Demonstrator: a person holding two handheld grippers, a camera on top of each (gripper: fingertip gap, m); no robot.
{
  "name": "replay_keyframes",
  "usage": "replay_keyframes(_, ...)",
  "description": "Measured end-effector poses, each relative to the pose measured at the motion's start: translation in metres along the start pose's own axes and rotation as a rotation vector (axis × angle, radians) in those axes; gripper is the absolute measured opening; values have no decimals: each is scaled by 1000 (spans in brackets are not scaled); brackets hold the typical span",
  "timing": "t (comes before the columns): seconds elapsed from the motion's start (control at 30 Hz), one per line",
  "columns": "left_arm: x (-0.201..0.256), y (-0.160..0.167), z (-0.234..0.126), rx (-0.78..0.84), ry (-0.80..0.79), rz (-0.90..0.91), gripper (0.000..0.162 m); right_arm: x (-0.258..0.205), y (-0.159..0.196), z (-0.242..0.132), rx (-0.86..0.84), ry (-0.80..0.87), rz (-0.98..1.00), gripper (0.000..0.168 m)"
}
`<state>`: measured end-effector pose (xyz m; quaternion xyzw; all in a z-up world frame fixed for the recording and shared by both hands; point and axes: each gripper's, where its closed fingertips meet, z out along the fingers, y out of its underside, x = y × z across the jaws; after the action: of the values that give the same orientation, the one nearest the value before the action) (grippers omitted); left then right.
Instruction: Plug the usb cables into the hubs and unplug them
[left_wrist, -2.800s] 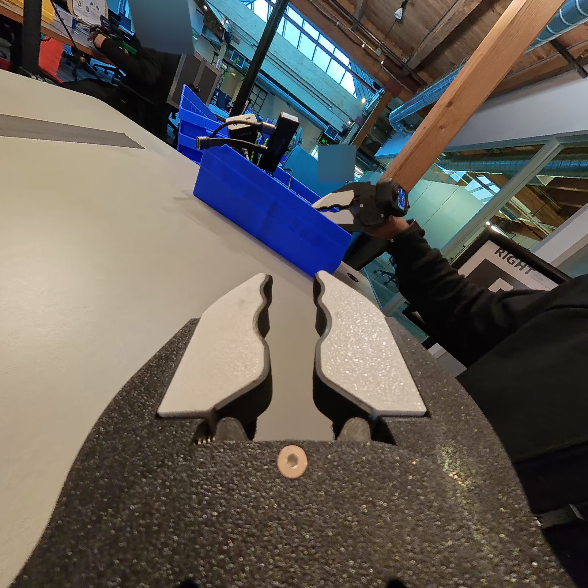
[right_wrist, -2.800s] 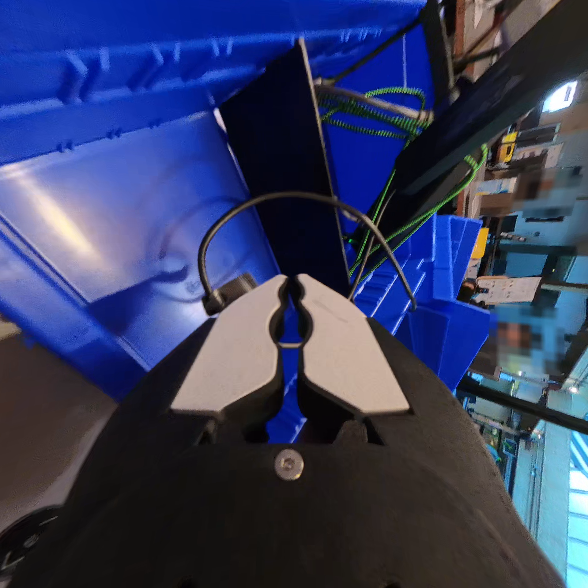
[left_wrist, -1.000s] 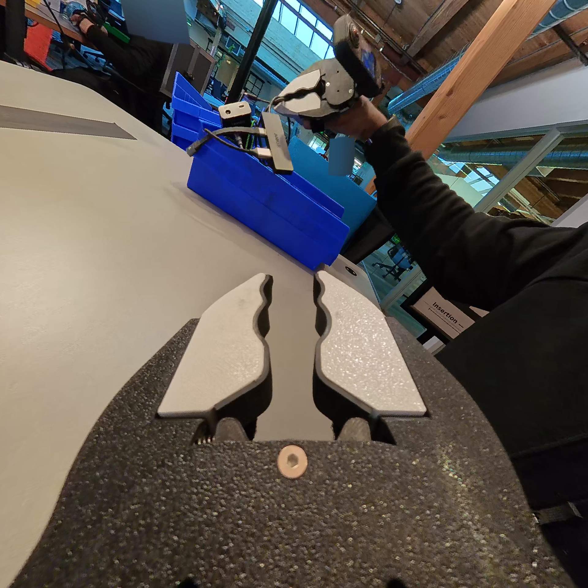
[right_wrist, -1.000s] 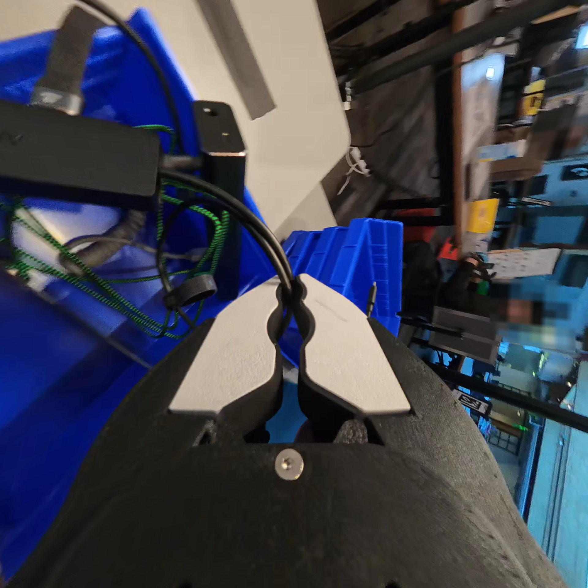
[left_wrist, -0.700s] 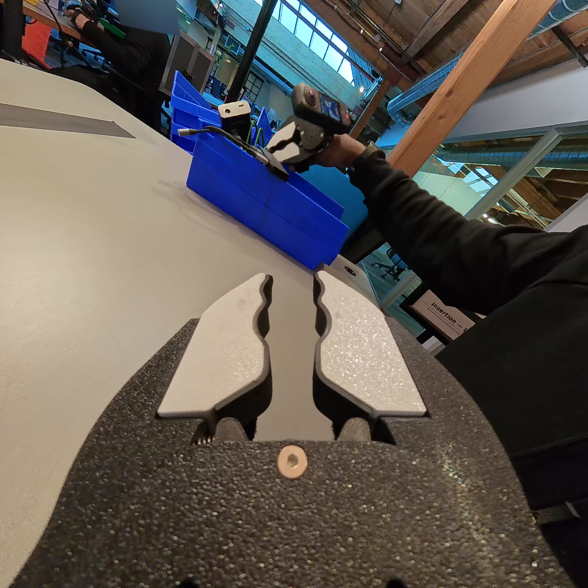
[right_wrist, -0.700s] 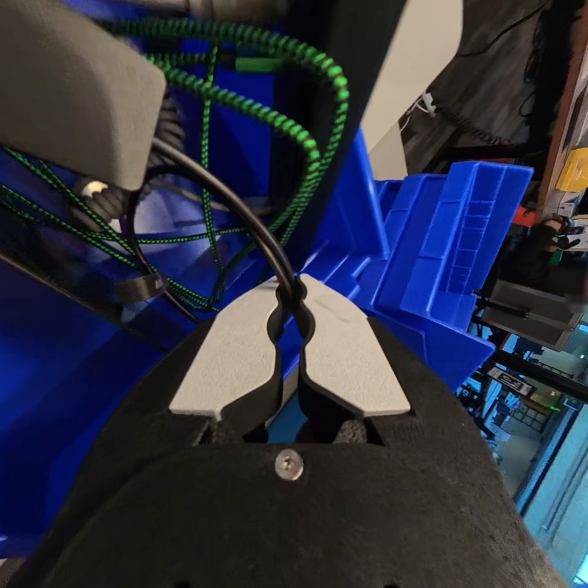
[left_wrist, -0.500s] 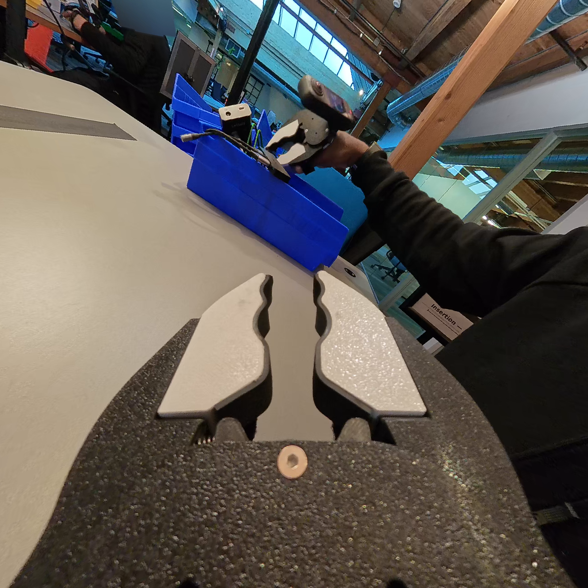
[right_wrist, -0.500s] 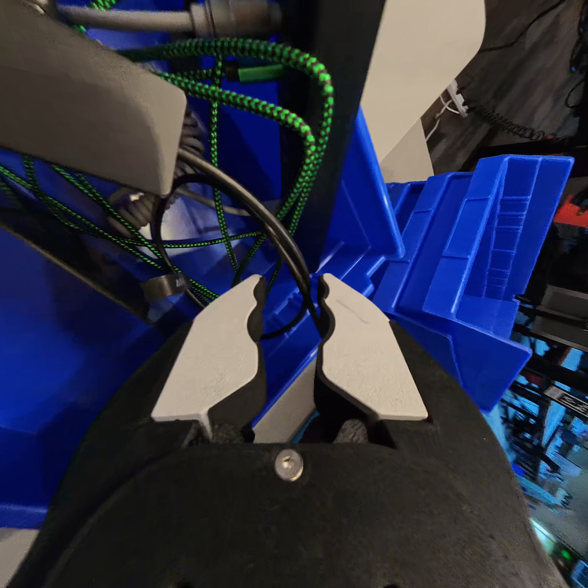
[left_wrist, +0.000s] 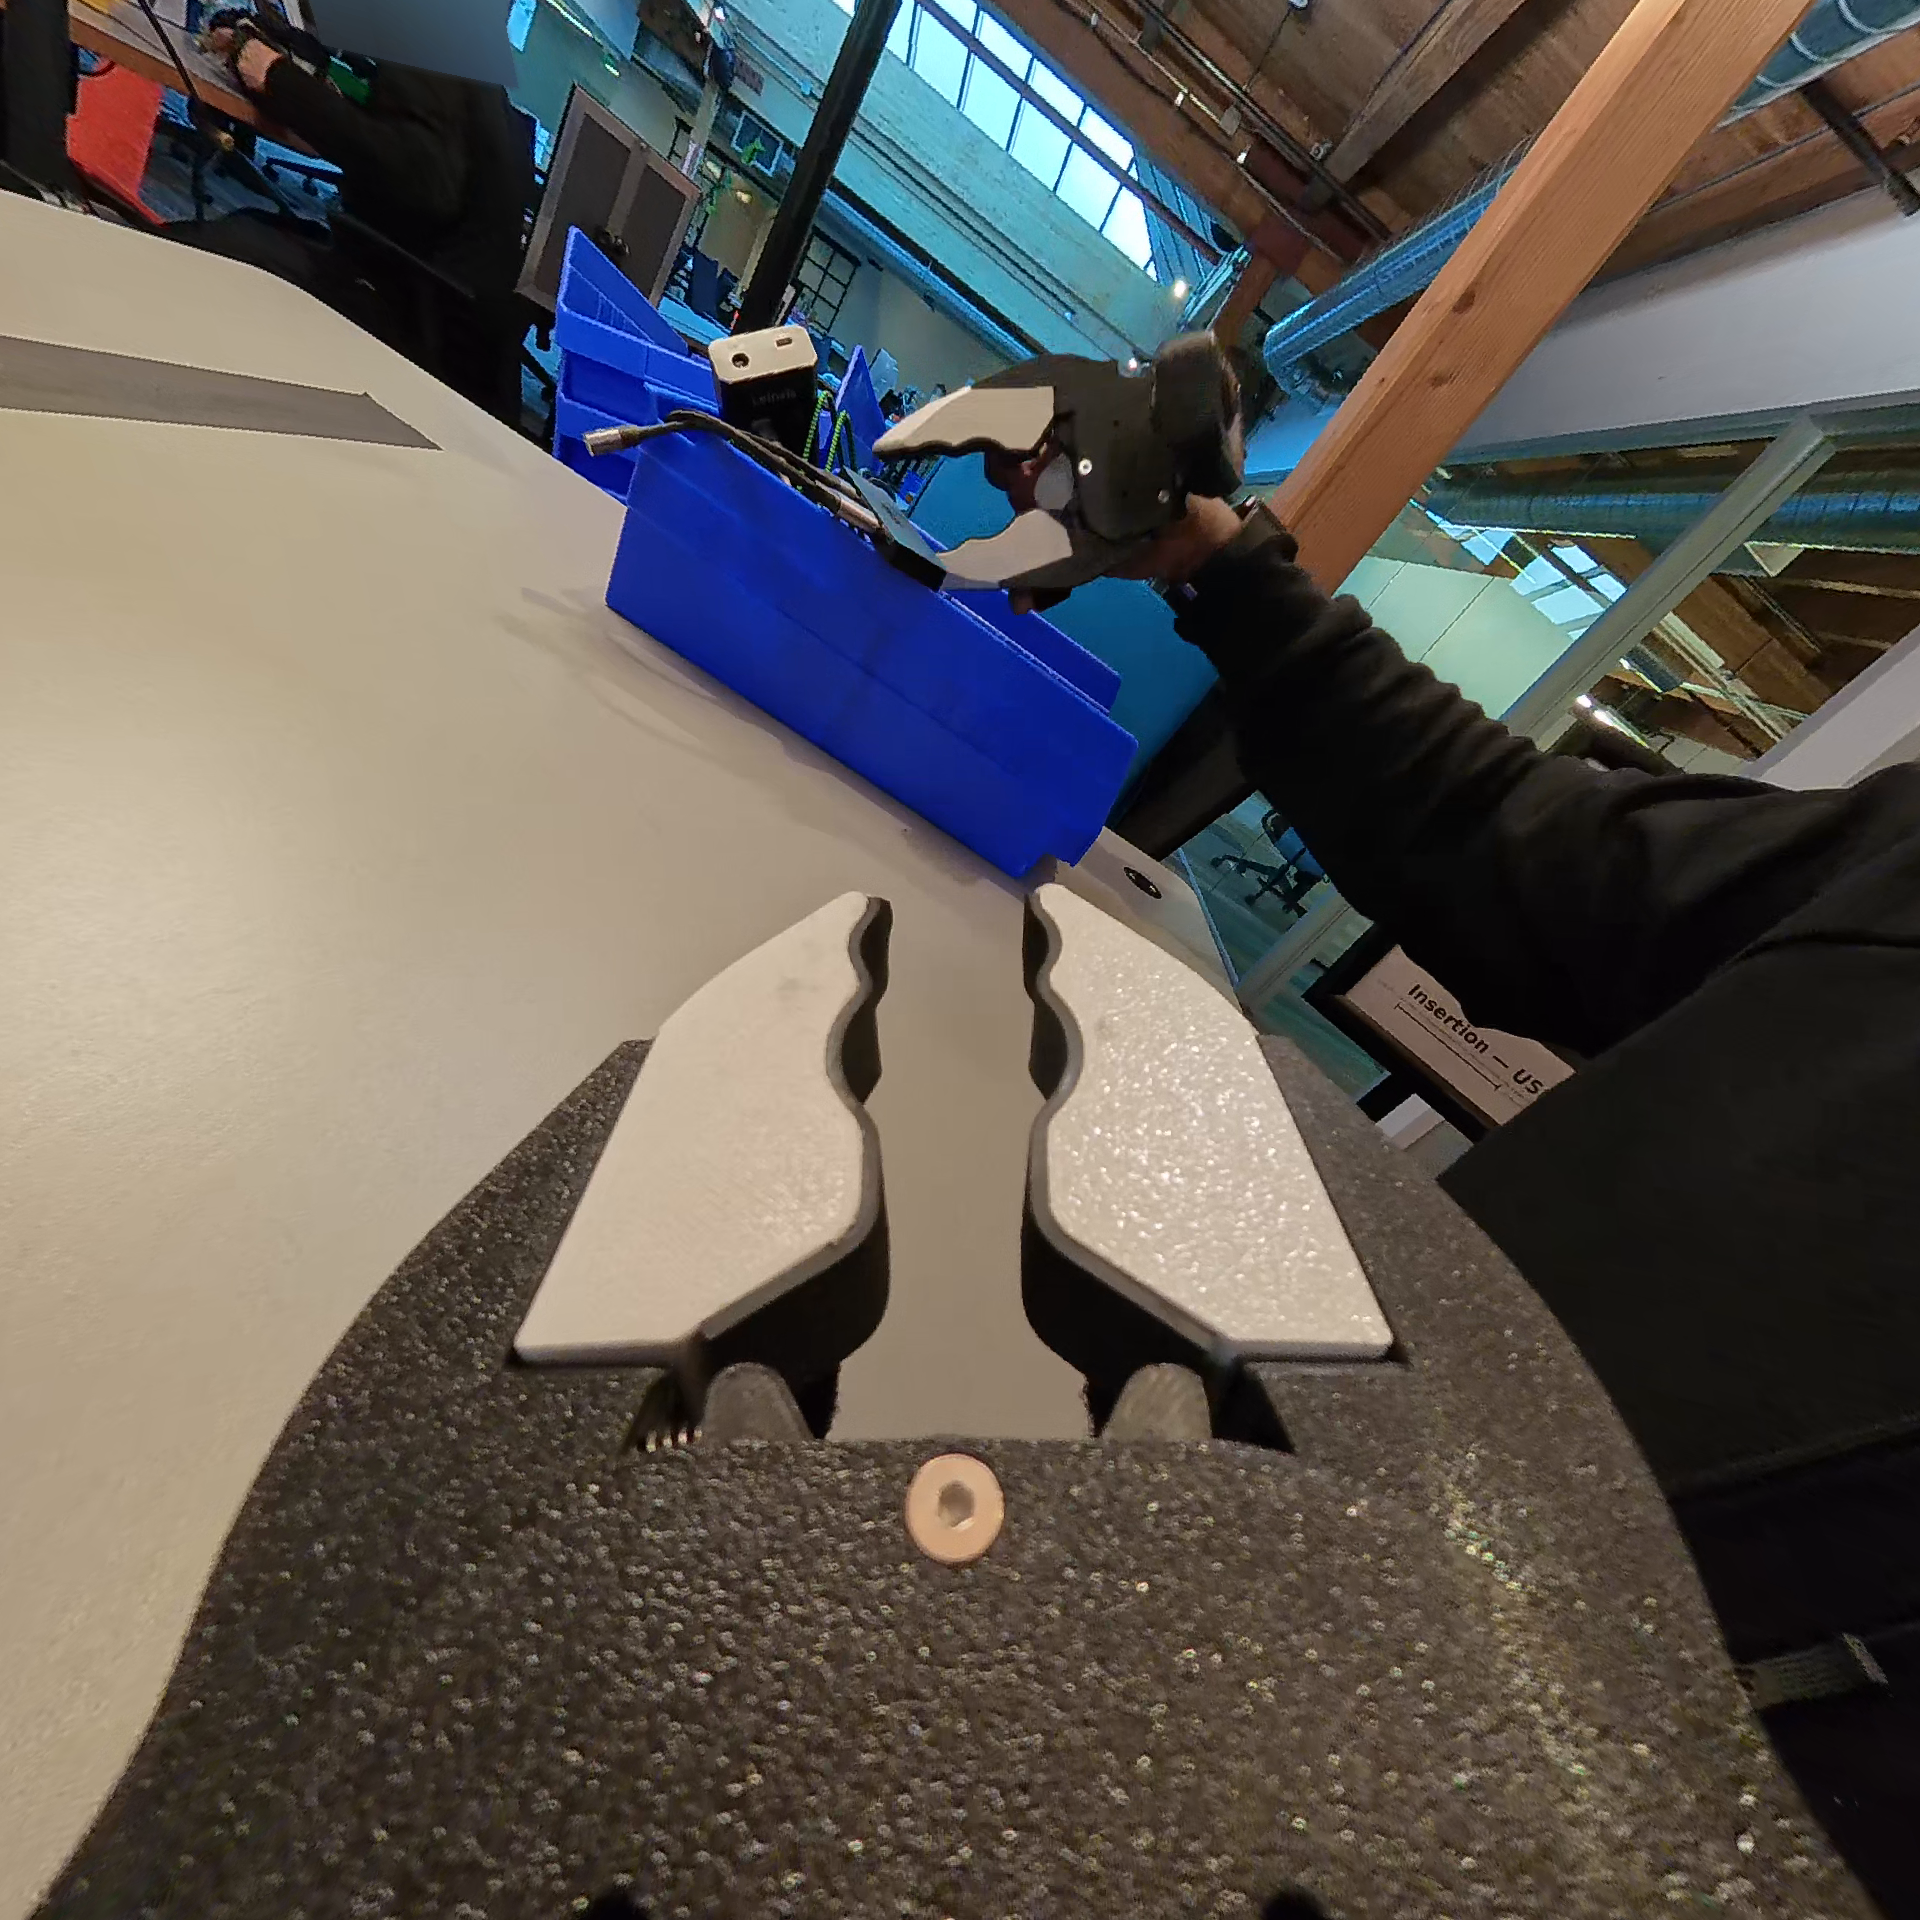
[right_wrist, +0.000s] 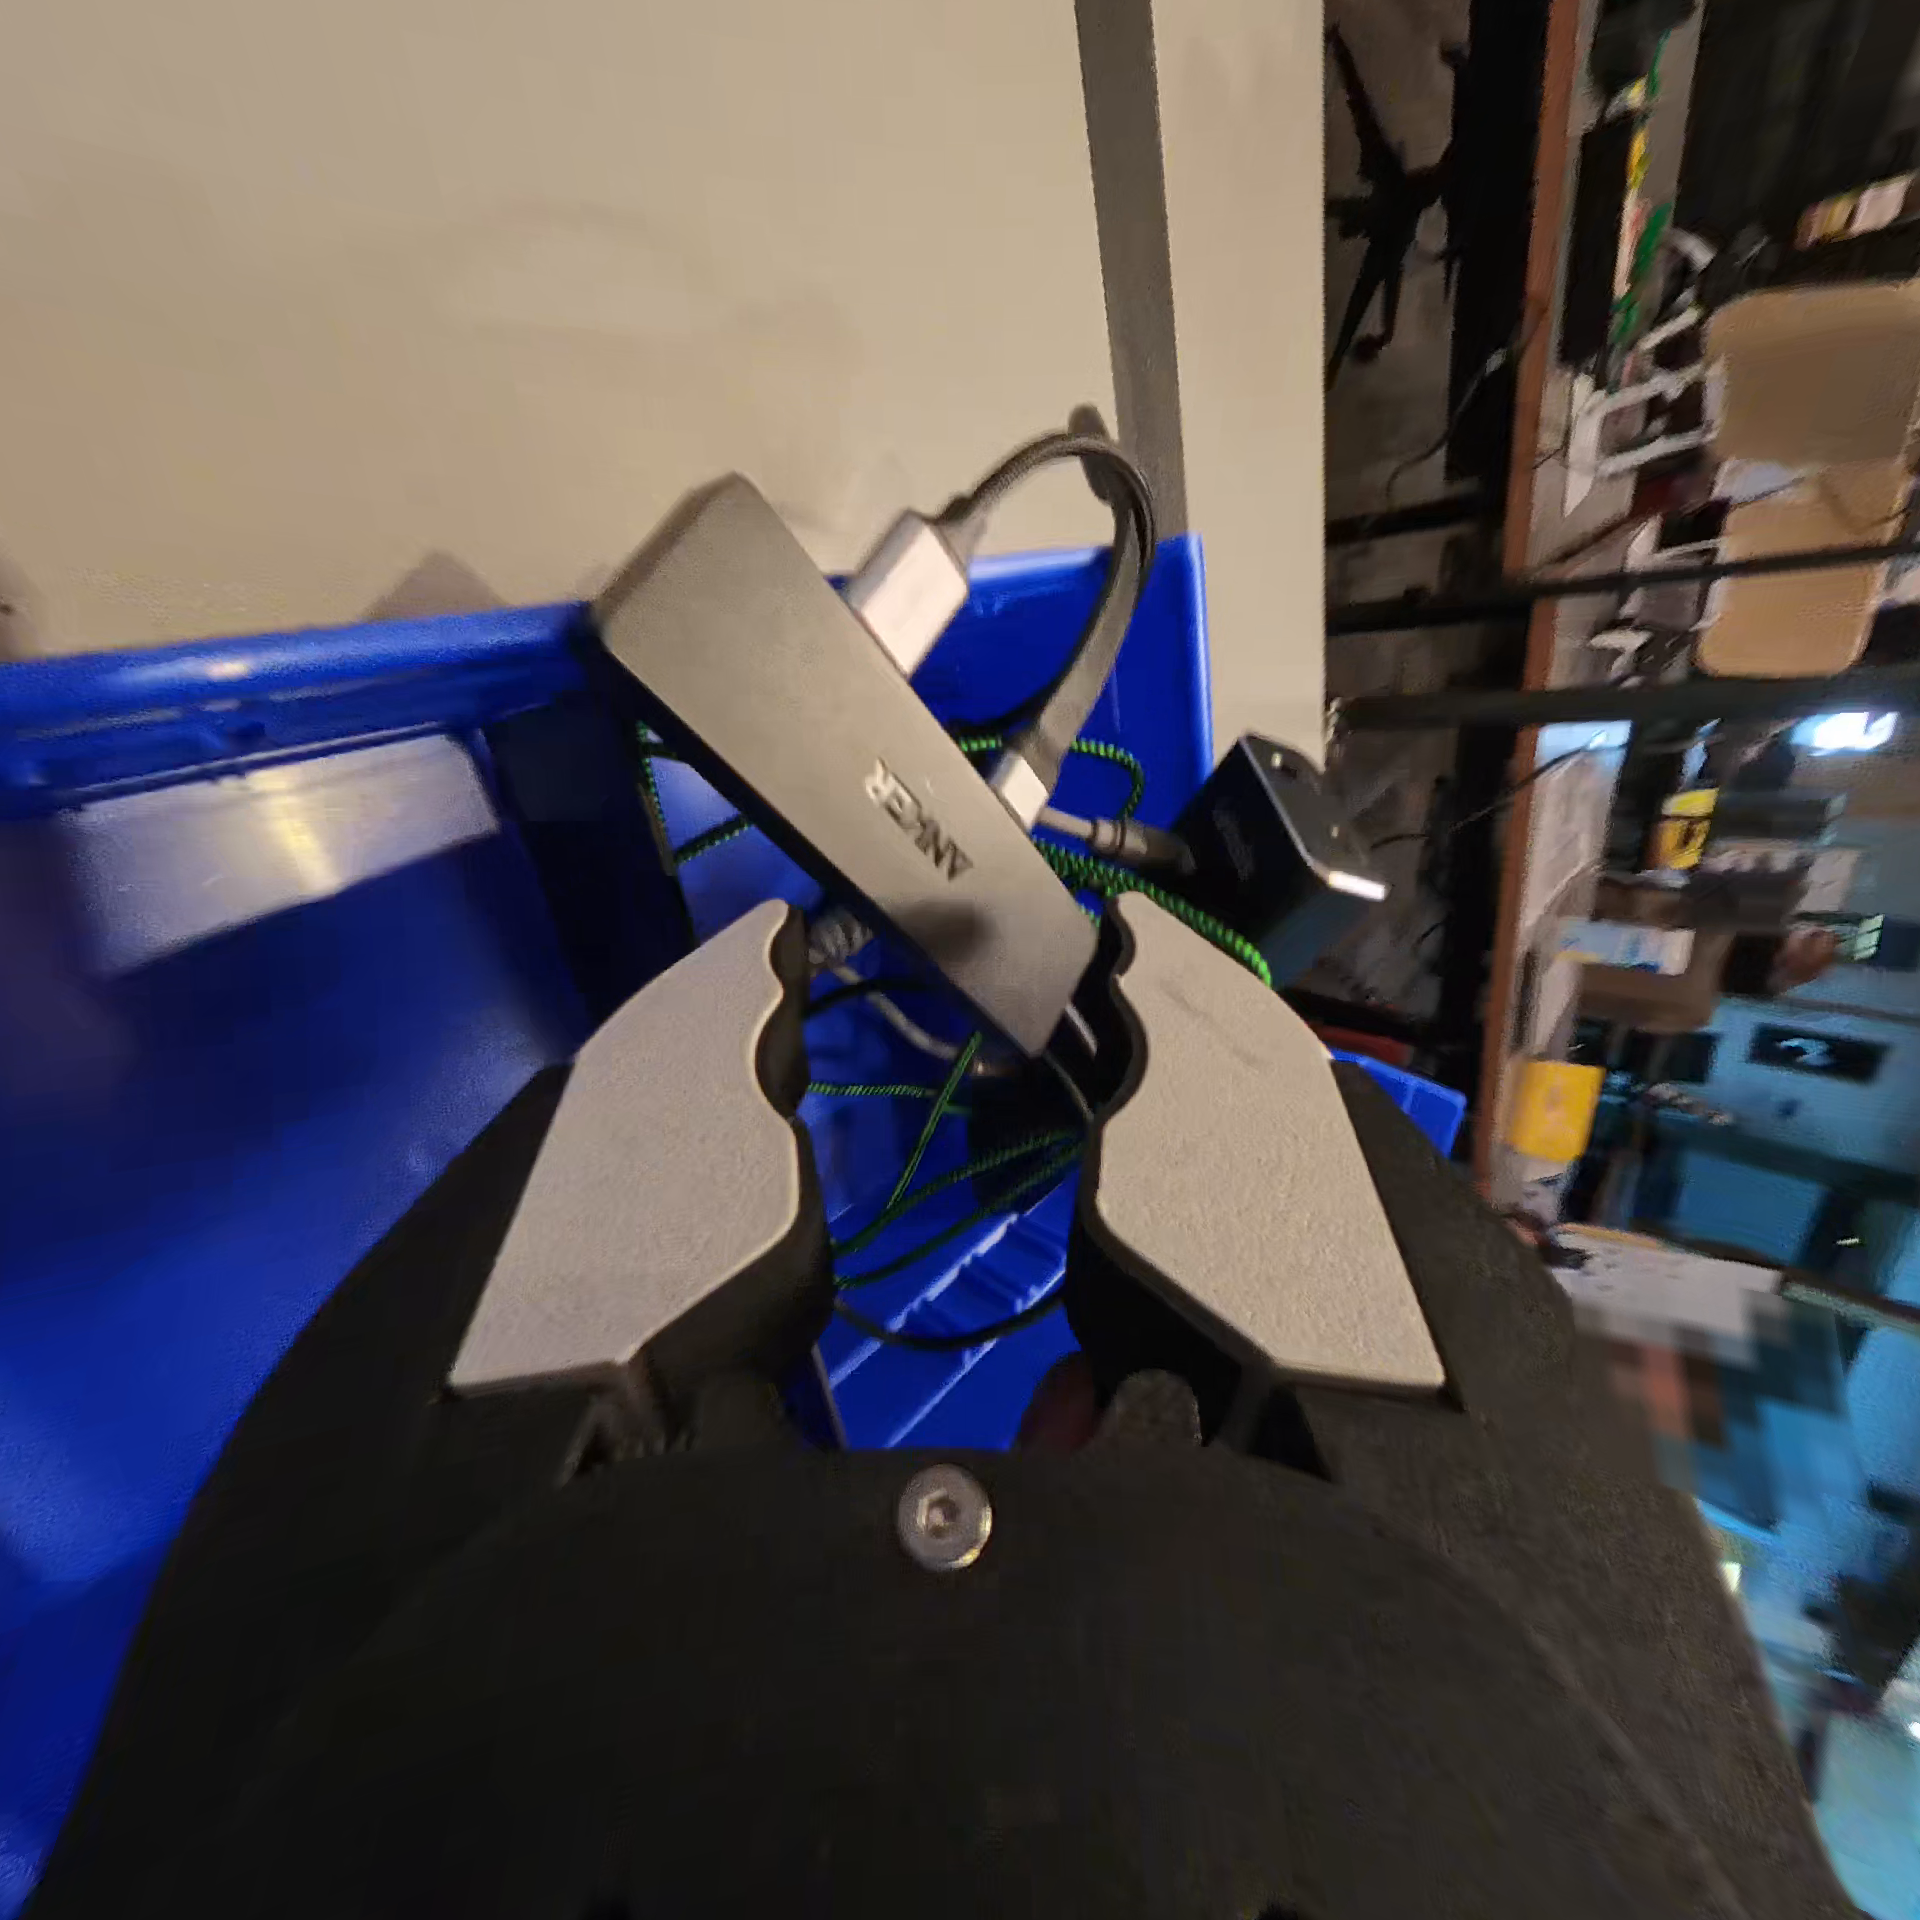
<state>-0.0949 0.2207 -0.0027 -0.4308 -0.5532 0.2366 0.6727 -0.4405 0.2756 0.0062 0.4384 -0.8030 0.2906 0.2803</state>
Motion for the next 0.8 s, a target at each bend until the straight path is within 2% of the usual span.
replay_keyframes(0.07, 0, 0, 0, 0, -3, 4, 24, -1, -8, 7, 20, 52, -64, 43)
replay_keyframes(0.13, 1, 1, 0, -5, -3, 6, 24, 1, -12, 9, 38, 98, -105, 24)
replay_keyframes(0.3, 0, 1, 0, -6, 2, -1, 24, 32, -7, -9, 67, 283, -89, 10)
replay_keyframes(0.4, 0, 1, 0, -6, 5, -5, 24, 41, 12, -12, 49, 348, -50, 10)
replay_keyframes(0.6, 0, 1, 0, -5, 3, -2, 24, 32, 44, 8, -98, 363, -161, 12)
replay_keyframes(0.8, 1, 1, 0, -5, 0, 7, 24, 6, 50, 23, -188, 128, -223, 16)
